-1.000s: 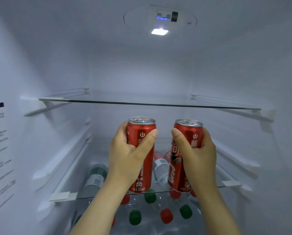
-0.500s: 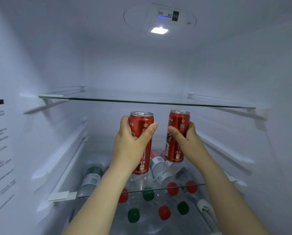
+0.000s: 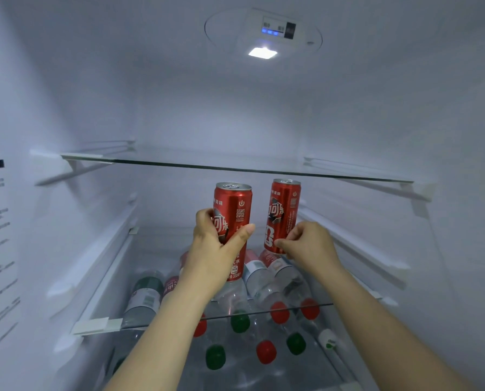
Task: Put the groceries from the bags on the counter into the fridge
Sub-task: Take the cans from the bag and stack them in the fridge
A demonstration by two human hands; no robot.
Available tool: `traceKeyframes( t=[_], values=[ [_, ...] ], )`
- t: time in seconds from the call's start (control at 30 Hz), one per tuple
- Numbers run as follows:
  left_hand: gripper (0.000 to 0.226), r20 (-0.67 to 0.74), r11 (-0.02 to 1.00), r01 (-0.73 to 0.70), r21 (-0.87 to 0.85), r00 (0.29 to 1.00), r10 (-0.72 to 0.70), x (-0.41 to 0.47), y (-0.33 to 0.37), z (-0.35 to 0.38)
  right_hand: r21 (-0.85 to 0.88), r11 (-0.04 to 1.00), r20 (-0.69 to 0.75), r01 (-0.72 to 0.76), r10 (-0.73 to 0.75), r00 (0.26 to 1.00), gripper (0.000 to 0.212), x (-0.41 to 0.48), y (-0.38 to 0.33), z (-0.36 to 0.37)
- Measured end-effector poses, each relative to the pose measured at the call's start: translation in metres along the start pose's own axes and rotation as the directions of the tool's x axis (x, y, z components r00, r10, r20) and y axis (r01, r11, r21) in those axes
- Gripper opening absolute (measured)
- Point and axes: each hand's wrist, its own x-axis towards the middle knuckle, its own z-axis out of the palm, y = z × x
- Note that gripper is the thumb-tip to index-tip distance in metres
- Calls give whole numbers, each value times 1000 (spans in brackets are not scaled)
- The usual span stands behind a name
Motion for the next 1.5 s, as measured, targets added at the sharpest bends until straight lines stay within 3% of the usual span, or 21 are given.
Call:
traceKeyframes(
  t=[0.13,0.3,0.43,0.63,1.17,1.23,1.33,1.4,1.5],
  values=[
    [74,-9,1000,4,-7,1000,-4,0,0,0,162,986,166,28,-56,985,11,3,-11,0],
    [78,-7,1000,12,-22,1000,-12,-1,2,0,192,980,155,55,-86,984,4,14,-5,11],
    [74,3,999,10,-37,1000,-10,-3,4,-1,148,984,212,96,-126,969,33,19,-7,23],
    [60,21,999,10,-40,1000,-9,-4,4,-2,64,993,223,99,-111,968,40,38,-3,30],
    [59,24,998,16,-57,1000,-14,-5,2,-4,-23,1000,258,-19,24,966,68,52,10,37],
    [57,7,998,18,-57,1000,-17,-5,2,-4,30,999,250,-42,33,968,64,51,13,36],
    [54,-36,999,22,-27,999,-23,-3,1,-4,150,984,131,-96,77,988,36,50,19,28],
    [57,-60,1000,23,10,998,-22,0,1,-4,112,988,15,-105,104,994,17,51,22,18],
    [58,-49,995,34,90,998,-30,12,2,-1,45,993,-73,-105,109,991,16,50,22,8]
  ],
)
